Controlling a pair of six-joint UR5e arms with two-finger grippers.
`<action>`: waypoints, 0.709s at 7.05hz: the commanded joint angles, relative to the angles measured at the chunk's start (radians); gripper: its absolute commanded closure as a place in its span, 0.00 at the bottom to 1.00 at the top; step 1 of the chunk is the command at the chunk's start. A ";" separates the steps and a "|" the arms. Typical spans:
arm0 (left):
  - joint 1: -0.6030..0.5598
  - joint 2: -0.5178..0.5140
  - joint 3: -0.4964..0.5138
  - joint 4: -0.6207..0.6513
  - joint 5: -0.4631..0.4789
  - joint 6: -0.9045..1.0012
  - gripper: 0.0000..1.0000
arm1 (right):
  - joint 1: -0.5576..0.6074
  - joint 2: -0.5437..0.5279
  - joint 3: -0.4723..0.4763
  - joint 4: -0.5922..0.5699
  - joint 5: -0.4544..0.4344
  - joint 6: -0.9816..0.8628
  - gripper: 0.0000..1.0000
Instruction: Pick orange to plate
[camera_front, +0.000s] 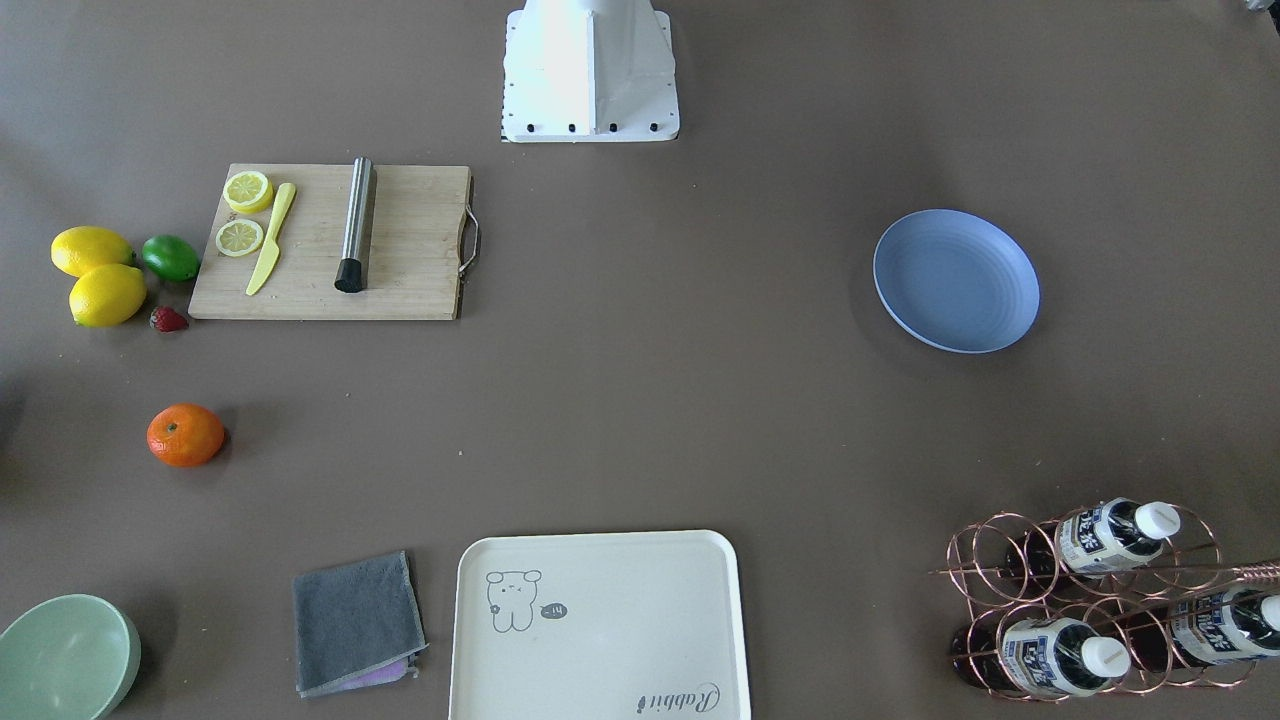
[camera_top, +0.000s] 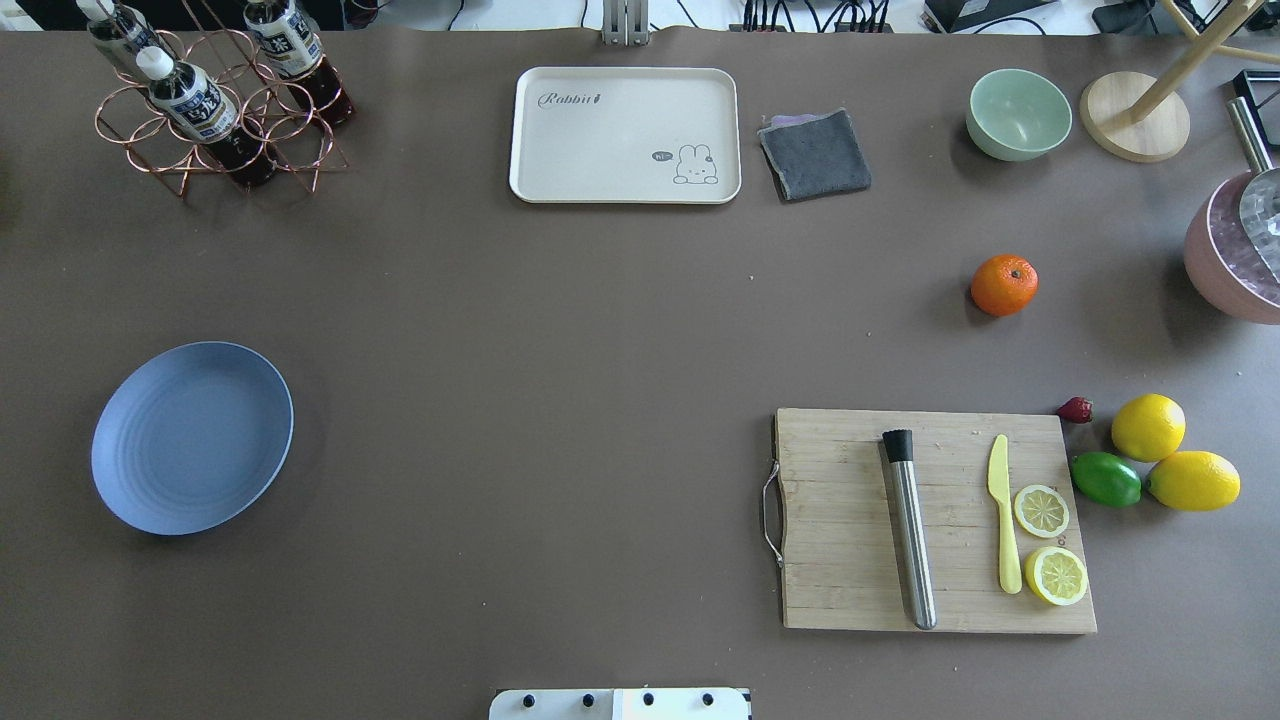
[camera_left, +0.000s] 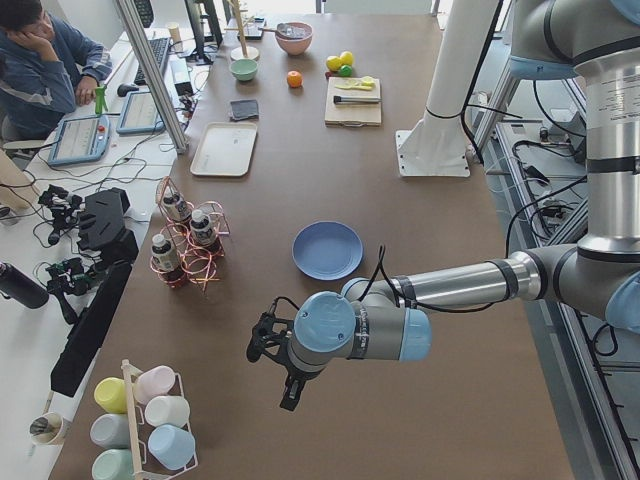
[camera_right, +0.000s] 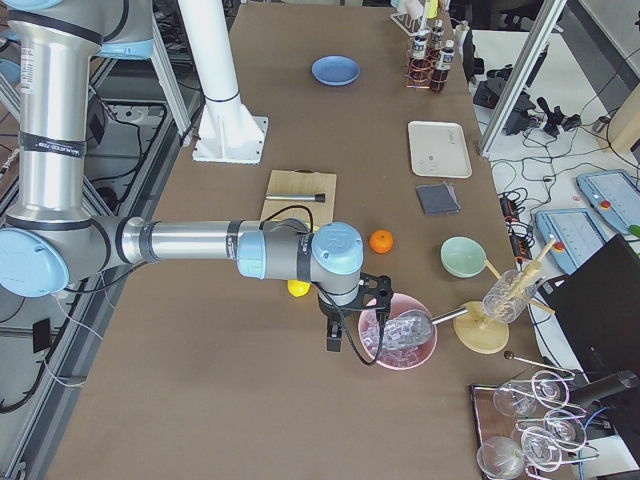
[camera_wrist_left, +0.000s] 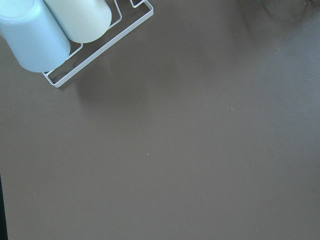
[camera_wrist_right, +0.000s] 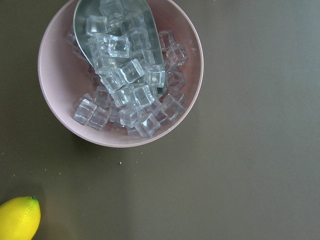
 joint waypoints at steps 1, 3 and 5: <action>-0.001 -0.067 0.020 -0.060 0.000 0.003 0.02 | 0.000 0.007 0.002 0.001 0.044 0.002 0.00; 0.010 -0.057 0.029 -0.069 -0.073 0.000 0.02 | -0.001 0.012 0.008 0.105 0.069 0.003 0.00; 0.091 -0.060 0.028 -0.098 -0.192 -0.133 0.02 | -0.050 -0.004 0.004 0.287 0.028 0.008 0.00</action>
